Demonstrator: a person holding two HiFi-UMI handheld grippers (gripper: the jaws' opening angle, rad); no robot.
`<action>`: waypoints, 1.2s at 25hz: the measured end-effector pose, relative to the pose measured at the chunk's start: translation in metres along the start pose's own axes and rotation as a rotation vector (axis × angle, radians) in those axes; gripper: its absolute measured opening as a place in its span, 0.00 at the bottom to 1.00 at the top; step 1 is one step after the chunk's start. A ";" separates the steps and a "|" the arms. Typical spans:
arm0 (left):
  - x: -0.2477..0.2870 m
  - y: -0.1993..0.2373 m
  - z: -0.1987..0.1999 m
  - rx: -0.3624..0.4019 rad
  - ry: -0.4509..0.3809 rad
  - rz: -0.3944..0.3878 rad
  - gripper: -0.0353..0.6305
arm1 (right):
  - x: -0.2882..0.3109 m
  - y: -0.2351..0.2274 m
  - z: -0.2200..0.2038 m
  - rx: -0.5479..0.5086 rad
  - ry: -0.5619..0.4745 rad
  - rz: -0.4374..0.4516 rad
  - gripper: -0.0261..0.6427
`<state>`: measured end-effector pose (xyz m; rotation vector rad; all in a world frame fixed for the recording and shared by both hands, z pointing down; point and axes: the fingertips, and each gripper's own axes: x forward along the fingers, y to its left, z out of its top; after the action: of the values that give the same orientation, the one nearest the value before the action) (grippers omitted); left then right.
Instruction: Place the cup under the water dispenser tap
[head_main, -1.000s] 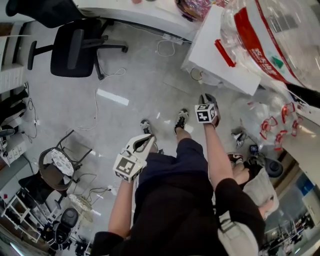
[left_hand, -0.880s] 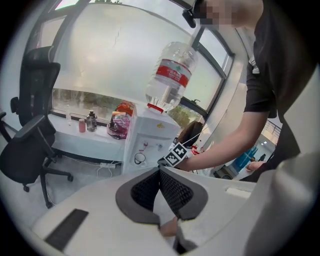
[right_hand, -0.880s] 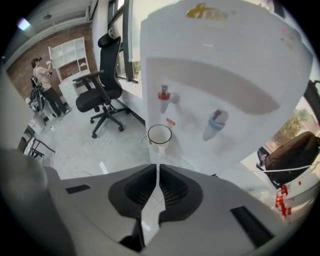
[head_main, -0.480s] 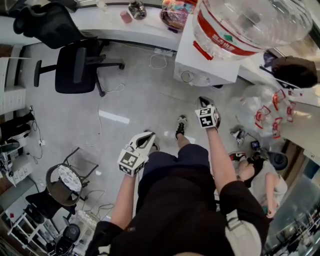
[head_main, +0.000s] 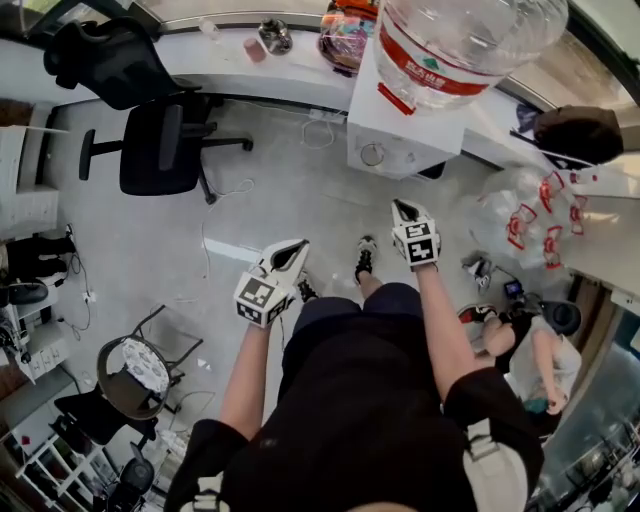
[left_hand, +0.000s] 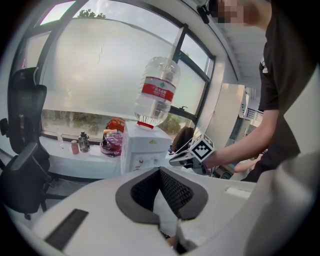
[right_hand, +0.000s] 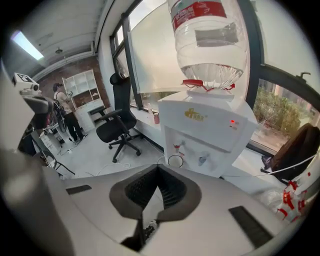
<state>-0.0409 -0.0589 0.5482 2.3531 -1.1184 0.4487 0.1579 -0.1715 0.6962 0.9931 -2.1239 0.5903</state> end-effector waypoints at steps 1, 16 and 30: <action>0.000 0.000 0.004 0.004 -0.009 0.001 0.05 | -0.006 0.004 0.004 0.007 -0.022 0.006 0.03; -0.009 -0.017 0.022 0.037 -0.040 -0.043 0.05 | -0.090 0.064 0.013 -0.100 -0.089 0.101 0.03; -0.005 -0.016 0.043 0.050 -0.074 -0.040 0.05 | -0.112 0.070 0.015 -0.133 -0.098 0.116 0.03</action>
<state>-0.0278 -0.0709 0.5055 2.4488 -1.1031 0.3826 0.1468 -0.0869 0.5942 0.8459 -2.2870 0.4575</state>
